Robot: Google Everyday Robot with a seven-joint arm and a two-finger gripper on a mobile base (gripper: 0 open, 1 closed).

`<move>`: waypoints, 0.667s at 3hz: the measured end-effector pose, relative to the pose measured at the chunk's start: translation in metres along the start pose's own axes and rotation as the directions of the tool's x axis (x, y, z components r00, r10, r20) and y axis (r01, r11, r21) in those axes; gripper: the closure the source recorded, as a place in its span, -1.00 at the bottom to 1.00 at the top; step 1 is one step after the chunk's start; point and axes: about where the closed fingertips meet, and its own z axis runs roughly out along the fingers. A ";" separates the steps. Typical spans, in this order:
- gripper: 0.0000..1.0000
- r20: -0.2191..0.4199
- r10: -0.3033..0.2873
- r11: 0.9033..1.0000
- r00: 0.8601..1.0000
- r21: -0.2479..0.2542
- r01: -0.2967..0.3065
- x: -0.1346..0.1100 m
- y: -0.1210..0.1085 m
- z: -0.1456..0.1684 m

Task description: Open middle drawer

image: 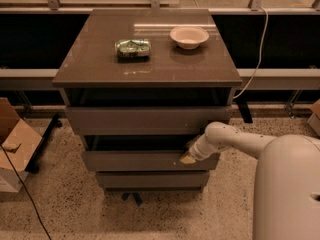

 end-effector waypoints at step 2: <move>-0.93 -0.006 -0.013 1.000 1.000 -0.015 0.013 0.000 0.004 0.004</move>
Offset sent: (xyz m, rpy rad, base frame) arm -0.0025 0.0016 -0.0022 -0.0136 0.0104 0.0335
